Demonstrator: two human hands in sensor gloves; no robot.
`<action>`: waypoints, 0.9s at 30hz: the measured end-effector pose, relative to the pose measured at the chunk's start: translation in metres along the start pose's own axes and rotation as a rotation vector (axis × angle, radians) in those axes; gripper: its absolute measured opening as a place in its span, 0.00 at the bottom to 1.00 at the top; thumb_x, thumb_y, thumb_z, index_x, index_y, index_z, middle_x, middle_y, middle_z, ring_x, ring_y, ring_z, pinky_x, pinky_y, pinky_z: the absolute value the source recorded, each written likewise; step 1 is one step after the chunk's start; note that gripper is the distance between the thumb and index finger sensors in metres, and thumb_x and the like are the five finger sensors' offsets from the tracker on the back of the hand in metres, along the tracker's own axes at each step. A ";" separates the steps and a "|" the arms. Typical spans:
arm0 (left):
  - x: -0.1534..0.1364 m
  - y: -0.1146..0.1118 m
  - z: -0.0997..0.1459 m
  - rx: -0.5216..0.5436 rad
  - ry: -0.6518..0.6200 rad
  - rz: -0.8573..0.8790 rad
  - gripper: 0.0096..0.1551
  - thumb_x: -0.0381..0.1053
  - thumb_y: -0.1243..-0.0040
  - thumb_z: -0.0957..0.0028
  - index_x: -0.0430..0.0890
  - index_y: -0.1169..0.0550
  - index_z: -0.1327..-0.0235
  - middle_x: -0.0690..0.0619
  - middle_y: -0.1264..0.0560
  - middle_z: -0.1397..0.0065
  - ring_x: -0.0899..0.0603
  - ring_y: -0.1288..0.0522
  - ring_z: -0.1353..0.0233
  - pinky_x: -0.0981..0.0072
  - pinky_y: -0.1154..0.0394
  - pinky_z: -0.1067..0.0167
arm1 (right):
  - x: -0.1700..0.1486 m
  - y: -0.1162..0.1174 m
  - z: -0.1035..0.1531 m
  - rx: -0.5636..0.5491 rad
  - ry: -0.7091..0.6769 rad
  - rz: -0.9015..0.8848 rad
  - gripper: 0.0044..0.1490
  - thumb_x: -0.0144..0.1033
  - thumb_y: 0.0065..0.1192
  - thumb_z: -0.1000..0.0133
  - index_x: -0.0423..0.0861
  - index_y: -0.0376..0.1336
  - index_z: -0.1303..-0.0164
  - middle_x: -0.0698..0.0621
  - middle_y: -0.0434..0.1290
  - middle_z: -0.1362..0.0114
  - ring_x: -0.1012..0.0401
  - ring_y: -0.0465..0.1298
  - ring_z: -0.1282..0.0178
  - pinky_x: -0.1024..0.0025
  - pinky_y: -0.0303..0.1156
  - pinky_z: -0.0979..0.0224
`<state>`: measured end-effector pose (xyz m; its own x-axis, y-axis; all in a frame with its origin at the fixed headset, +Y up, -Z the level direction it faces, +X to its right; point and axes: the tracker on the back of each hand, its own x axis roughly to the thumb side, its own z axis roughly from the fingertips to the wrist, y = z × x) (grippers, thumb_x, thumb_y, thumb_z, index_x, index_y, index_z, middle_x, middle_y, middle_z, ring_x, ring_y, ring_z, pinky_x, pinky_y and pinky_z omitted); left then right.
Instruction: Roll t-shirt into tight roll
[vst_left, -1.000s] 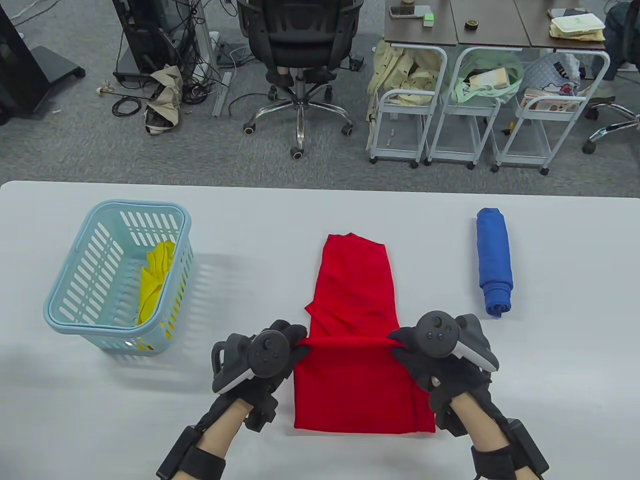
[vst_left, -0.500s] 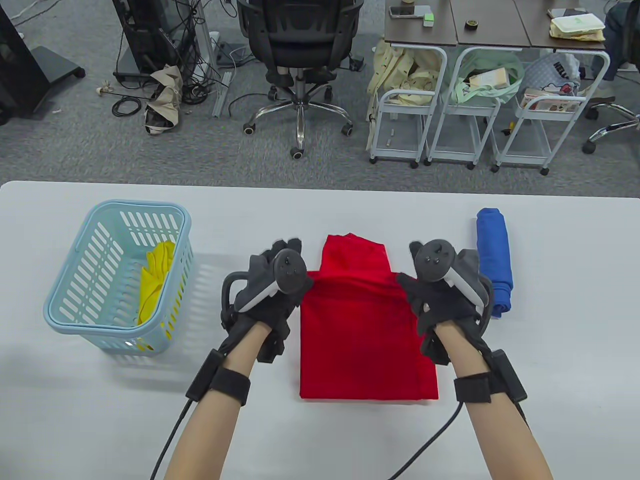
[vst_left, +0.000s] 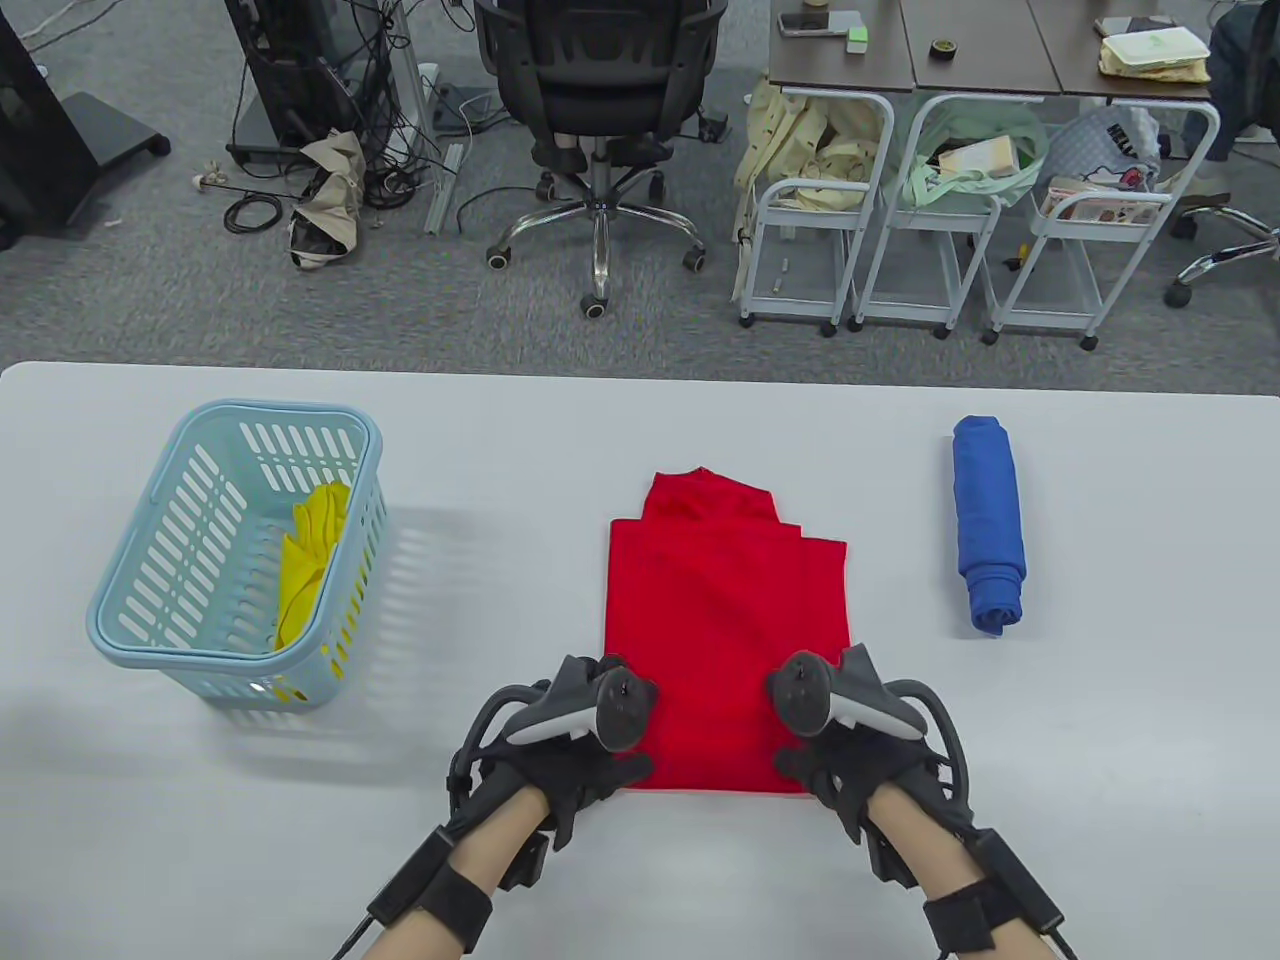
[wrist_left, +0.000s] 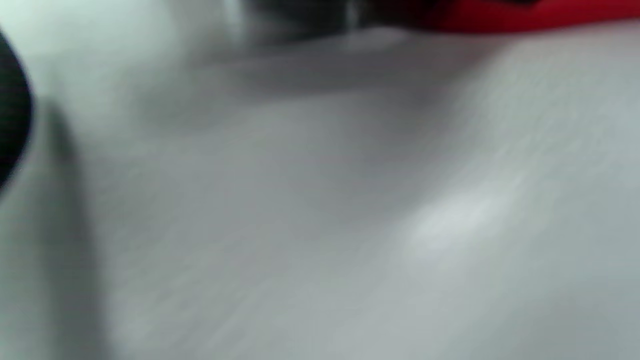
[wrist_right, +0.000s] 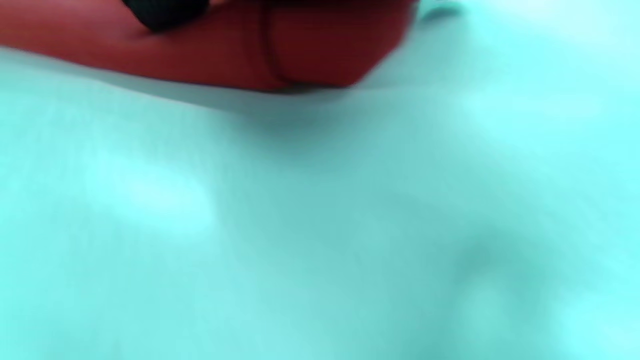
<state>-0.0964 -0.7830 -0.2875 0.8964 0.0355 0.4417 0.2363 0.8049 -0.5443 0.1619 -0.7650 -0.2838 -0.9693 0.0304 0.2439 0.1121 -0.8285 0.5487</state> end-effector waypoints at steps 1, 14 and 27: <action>0.001 0.001 0.005 0.027 0.006 -0.004 0.44 0.70 0.70 0.39 0.56 0.64 0.16 0.43 0.67 0.13 0.33 0.62 0.14 0.31 0.53 0.23 | -0.002 0.003 0.005 0.018 -0.018 -0.038 0.51 0.55 0.50 0.39 0.55 0.29 0.17 0.43 0.31 0.14 0.42 0.38 0.13 0.41 0.50 0.20; 0.008 0.018 0.050 0.359 -0.202 0.010 0.28 0.60 0.39 0.44 0.53 0.26 0.32 0.46 0.31 0.22 0.39 0.28 0.28 0.44 0.31 0.28 | -0.002 -0.008 0.041 -0.150 -0.120 -0.013 0.39 0.51 0.72 0.47 0.52 0.58 0.29 0.45 0.56 0.20 0.52 0.69 0.29 0.51 0.64 0.28; 0.022 0.010 0.037 0.354 -0.118 -0.181 0.24 0.54 0.44 0.40 0.56 0.27 0.30 0.53 0.26 0.26 0.42 0.24 0.30 0.43 0.30 0.27 | -0.005 0.003 0.025 -0.124 -0.104 -0.033 0.27 0.41 0.60 0.38 0.55 0.56 0.29 0.48 0.53 0.19 0.52 0.65 0.28 0.49 0.59 0.24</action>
<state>-0.0884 -0.7523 -0.2572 0.7983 -0.0745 0.5976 0.2245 0.9576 -0.1804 0.1728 -0.7538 -0.2631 -0.9435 0.1109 0.3121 0.0465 -0.8885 0.4565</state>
